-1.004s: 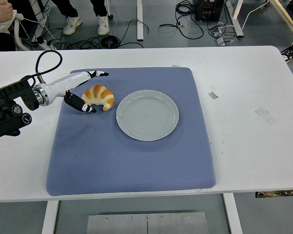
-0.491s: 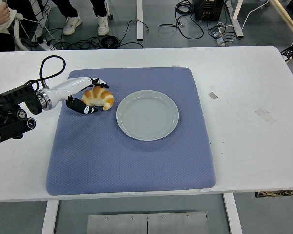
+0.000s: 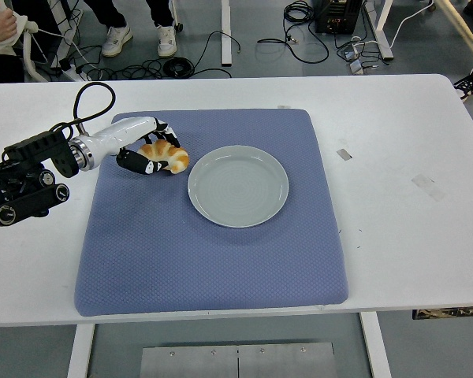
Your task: Place the bread on the plate
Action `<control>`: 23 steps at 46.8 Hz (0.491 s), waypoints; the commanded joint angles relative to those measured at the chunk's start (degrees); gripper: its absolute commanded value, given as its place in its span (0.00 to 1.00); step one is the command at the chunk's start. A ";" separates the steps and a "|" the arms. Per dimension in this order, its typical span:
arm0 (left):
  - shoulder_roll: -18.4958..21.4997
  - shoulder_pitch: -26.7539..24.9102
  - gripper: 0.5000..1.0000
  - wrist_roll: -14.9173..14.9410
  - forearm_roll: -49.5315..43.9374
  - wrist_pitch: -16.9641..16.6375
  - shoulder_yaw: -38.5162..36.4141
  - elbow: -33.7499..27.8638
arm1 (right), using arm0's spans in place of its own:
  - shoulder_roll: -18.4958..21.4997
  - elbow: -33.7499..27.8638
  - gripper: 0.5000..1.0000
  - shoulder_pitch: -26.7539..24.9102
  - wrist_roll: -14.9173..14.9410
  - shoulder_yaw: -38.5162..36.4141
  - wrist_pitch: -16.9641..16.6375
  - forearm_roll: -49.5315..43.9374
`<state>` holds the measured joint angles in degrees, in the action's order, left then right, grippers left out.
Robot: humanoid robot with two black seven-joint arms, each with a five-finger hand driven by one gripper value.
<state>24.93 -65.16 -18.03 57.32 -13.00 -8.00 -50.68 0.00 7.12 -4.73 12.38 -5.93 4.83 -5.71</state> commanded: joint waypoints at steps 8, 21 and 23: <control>0.04 -2.59 0.00 -0.25 -0.01 0.17 -0.09 -0.21 | 0.00 0.00 1.00 -0.02 0.01 0.04 0.00 0.00; -4.01 -6.90 0.00 -0.25 -0.01 1.13 -3.07 -1.35 | 0.00 0.00 1.00 -0.02 0.01 -0.05 0.00 0.00; -4.53 -7.69 0.00 -0.16 -0.10 1.13 -4.48 -1.35 | 0.00 0.00 1.00 -0.02 0.01 0.04 0.00 0.00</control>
<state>21.10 -71.76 -18.38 57.31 -11.88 -10.59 -52.05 0.00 7.12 -4.74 12.39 -5.92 4.83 -5.71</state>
